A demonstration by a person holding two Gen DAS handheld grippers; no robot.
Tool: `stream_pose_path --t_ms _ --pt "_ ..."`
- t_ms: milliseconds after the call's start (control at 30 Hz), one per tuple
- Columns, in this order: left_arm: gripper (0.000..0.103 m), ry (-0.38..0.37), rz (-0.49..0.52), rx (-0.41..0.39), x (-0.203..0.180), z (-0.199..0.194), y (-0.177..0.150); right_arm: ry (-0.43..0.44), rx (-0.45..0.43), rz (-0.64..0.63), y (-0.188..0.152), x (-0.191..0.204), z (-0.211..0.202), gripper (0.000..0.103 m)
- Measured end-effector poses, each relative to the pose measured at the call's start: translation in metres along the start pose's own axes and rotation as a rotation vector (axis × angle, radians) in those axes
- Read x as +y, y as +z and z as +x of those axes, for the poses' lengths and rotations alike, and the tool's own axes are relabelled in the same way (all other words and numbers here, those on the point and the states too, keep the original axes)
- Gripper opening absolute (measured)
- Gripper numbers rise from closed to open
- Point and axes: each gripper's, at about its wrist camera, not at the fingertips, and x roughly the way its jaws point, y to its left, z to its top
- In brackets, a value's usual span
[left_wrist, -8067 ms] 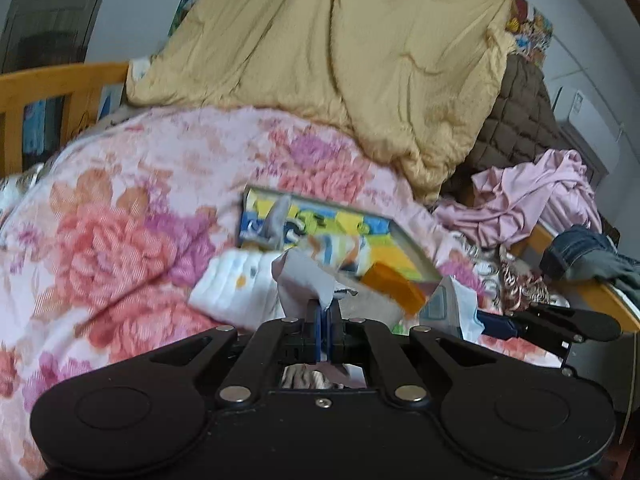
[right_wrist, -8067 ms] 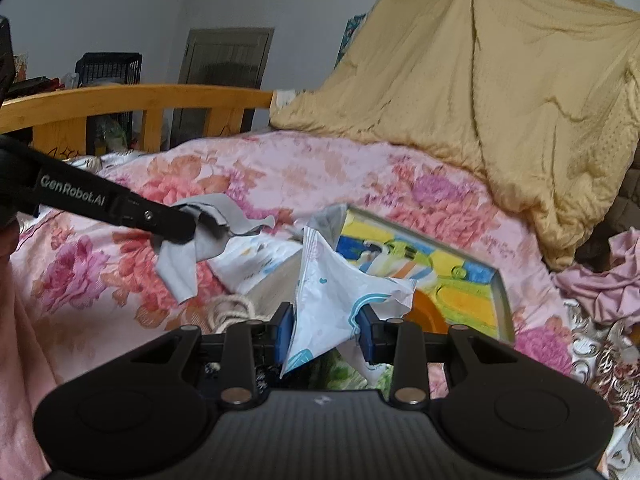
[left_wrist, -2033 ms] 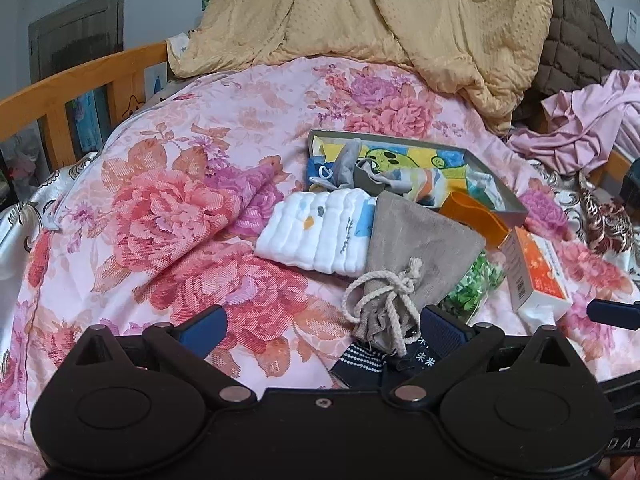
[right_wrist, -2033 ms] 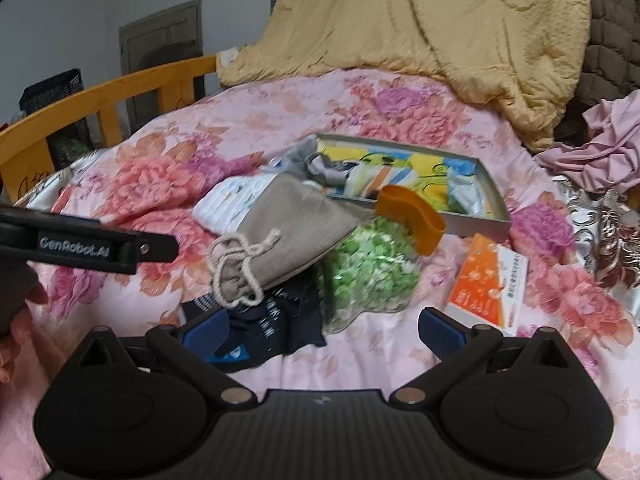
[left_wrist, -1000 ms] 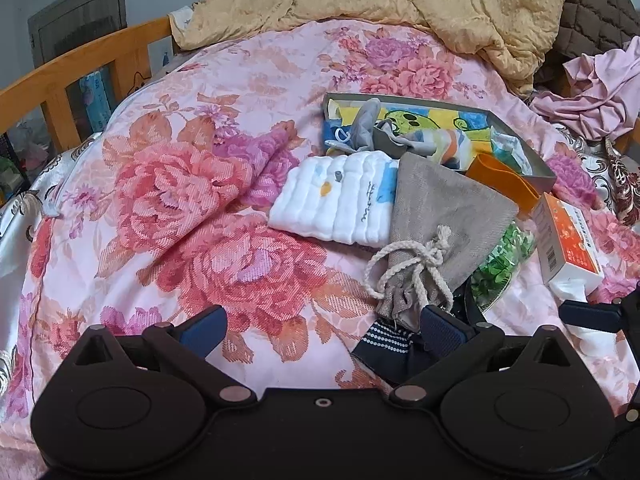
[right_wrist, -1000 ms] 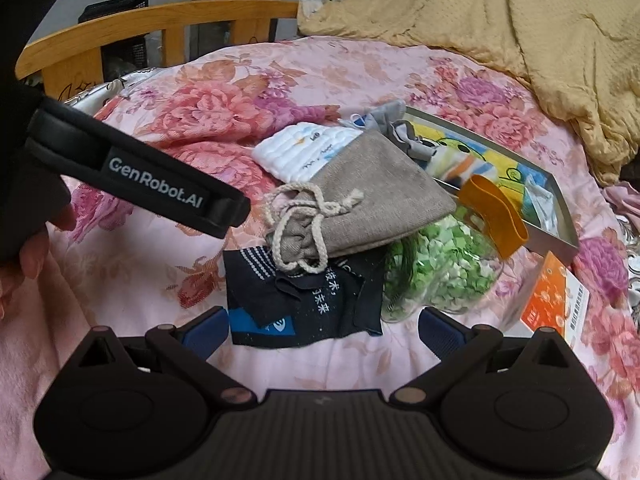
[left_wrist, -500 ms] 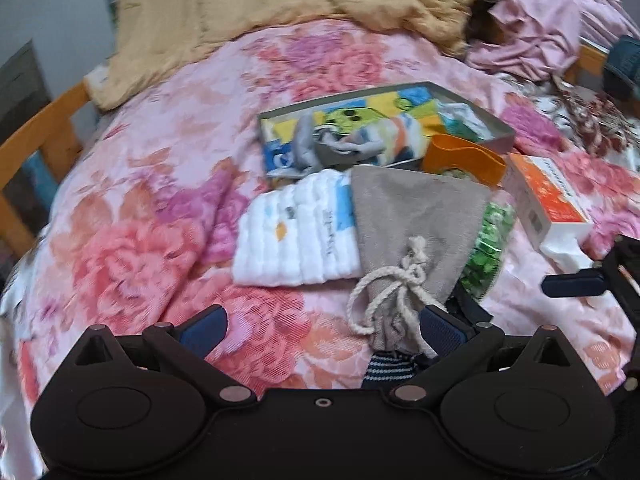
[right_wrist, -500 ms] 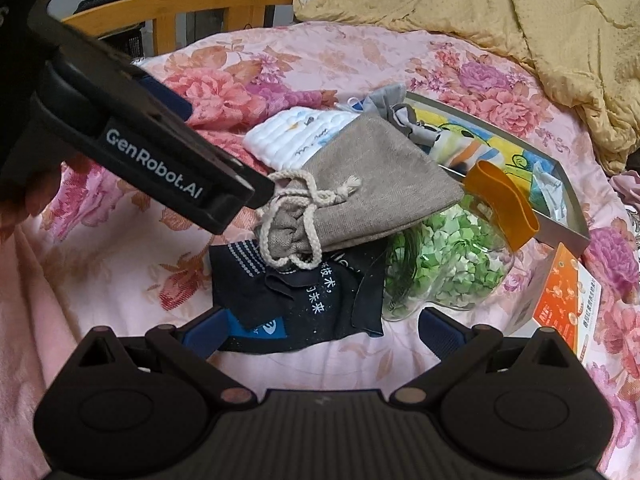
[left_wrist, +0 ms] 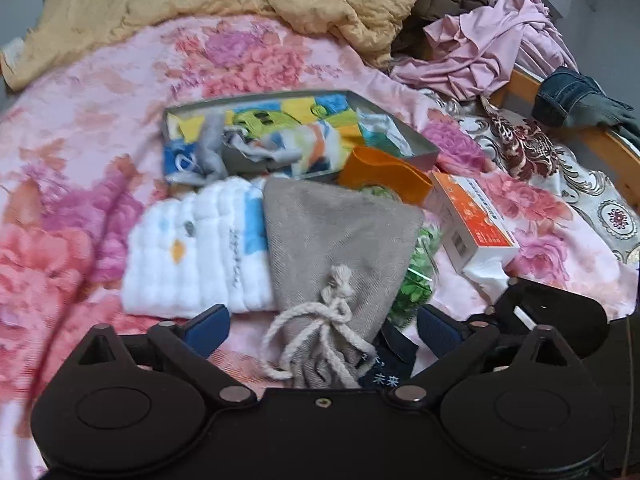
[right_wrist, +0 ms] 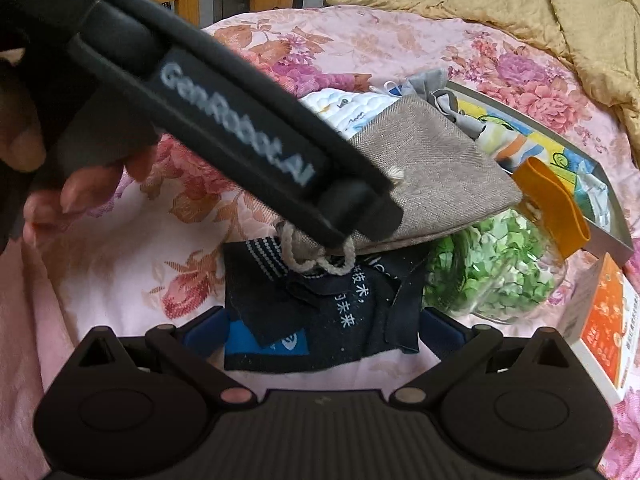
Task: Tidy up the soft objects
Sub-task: 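Grasp the grey drawstring bag by its cord with the left tool while the right tool lowers to the sock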
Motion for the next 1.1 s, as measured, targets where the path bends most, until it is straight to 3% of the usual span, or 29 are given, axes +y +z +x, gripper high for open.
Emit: stream_pose_path --t_ms 433,800,1100 --pt "0.069 -0.062 -0.083 0.051 0.017 0.028 -0.002 0.013 0.007 0.038 0.008 -0.006 0.017 0.103" --pt "0.032 -0.081 -0.134 0.039 0.022 0.024 -0.001 0.018 0.011 0.062 0.007 -0.008 0.02 0.103" --pt "0.028 -0.062 -0.204 0.03 0.034 0.009 -0.001 0.038 0.014 0.116 0.005 -0.019 0.027 0.103"
